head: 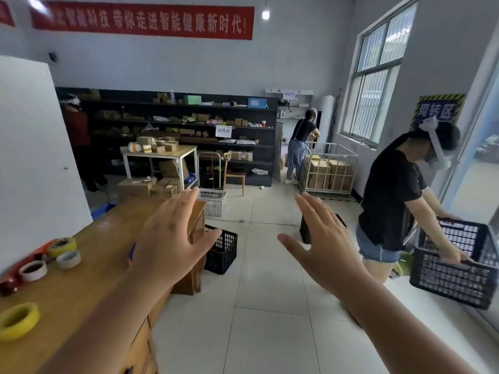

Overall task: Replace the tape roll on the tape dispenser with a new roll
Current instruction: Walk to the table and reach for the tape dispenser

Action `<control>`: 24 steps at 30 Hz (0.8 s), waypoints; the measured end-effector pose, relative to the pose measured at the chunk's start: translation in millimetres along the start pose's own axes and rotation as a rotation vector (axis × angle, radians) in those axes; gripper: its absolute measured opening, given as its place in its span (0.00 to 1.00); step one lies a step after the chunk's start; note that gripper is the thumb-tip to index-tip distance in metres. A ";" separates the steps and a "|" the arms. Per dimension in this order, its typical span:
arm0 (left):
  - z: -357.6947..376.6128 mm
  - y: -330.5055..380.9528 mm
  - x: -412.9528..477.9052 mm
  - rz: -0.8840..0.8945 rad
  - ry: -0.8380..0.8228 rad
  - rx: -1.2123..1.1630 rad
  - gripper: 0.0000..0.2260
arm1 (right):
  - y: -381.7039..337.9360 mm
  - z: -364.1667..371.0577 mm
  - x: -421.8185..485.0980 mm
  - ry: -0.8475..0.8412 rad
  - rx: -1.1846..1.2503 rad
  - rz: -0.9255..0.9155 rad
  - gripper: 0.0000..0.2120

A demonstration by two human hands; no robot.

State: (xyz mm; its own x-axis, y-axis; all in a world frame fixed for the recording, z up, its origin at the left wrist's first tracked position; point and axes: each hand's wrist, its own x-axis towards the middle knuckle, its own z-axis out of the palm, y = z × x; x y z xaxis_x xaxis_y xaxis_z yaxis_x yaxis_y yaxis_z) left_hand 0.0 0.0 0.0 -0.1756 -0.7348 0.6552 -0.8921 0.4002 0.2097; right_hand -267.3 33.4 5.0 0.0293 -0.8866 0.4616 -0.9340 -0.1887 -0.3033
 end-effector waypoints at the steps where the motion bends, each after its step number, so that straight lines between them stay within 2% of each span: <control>1: 7.7 -9.3 6.1 -0.006 -0.014 -0.007 0.36 | -1.8 11.1 10.8 0.002 0.007 -0.016 0.40; 7: 60.2 -82.8 38.0 -0.032 -0.035 0.018 0.37 | -6.0 84.5 67.9 -0.052 0.014 -0.026 0.40; 12: 107.7 -142.2 67.9 -0.131 -0.094 -0.022 0.38 | -9.9 148.4 124.4 -0.145 0.050 -0.012 0.39; 24: 212.2 -222.8 142.8 -0.394 -0.162 0.022 0.37 | 14.6 270.4 290.1 -0.297 0.151 -0.118 0.40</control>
State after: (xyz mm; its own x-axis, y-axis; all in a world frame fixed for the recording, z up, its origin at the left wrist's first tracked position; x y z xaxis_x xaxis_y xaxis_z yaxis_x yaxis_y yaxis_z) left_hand 85.4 -310.3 -107.2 0.1187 -0.9064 0.4053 -0.9125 0.0613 0.4045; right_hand -176.1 -340.8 -90.9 0.2569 -0.9349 0.2448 -0.8556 -0.3378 -0.3923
